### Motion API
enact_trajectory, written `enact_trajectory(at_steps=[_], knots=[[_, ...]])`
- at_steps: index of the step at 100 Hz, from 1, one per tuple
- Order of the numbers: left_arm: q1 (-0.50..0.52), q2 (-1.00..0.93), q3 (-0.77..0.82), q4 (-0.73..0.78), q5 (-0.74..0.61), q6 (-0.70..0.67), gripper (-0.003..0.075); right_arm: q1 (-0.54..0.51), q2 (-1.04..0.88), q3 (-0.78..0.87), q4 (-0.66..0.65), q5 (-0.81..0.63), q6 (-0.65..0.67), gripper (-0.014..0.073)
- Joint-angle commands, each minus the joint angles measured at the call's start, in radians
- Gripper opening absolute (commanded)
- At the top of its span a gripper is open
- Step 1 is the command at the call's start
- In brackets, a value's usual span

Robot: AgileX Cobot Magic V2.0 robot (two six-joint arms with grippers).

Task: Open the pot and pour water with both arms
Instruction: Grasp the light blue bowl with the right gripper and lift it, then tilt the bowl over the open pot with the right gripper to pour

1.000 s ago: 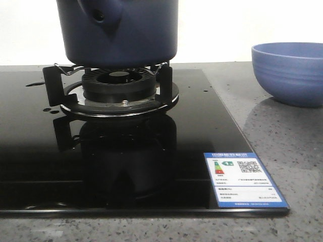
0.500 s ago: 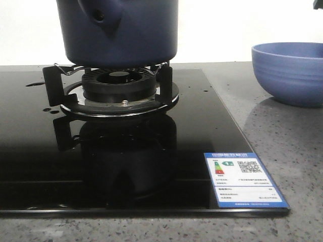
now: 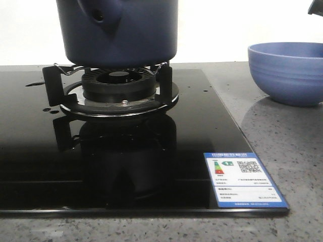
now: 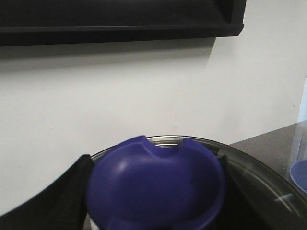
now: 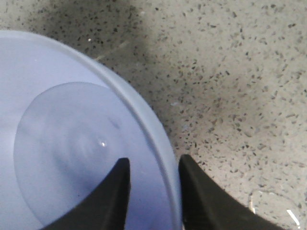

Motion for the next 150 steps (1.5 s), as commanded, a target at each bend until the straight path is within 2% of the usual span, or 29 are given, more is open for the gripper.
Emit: enact_trajectory(at_steps=[1, 29, 36, 51, 71, 90, 103, 120, 150], knots=[[-0.013, -0.015, -0.034, -0.072, 0.037, -0.01, 0.0262, -0.007, -0.022, -0.021, 0.022, -0.035, -0.005, 0.0206], [-0.024, -0.015, -0.034, -0.072, 0.037, -0.01, 0.0262, -0.007, 0.006, -0.021, 0.027, -0.029, -0.005, 0.0195], [-0.024, -0.015, -0.034, -0.072, 0.037, -0.01, 0.0262, -0.007, 0.008, -0.021, 0.027, -0.025, -0.007, 0.0136], [-0.024, -0.015, -0.034, -0.072, 0.037, -0.01, 0.0262, -0.007, 0.009, -0.021, 0.027, -0.045, -0.007, -0.007], [-0.024, -0.015, -0.034, -0.072, 0.037, -0.01, 0.0262, -0.007, 0.002, -0.025, 0.025, -0.045, -0.054, -0.0068], [-0.024, -0.015, -0.034, -0.072, 0.037, -0.01, 0.0262, -0.005, -0.019, -0.08, 0.025, 0.013, -0.11, -0.0067], [-0.024, -0.015, -0.034, -0.072, 0.035, -0.01, 0.0262, 0.001, -0.023, -0.185, 0.026, 0.105, -0.184, -0.0059], [-0.024, -0.015, -0.034, -0.072, 0.035, -0.01, 0.0262, 0.022, -0.021, -0.35, 0.0, 0.199, -0.185, -0.0059], [-0.024, -0.015, -0.034, -0.072, 0.03, -0.01, 0.0262, 0.159, 0.101, -0.734, -0.037, 0.392, -0.201, -0.0059]])
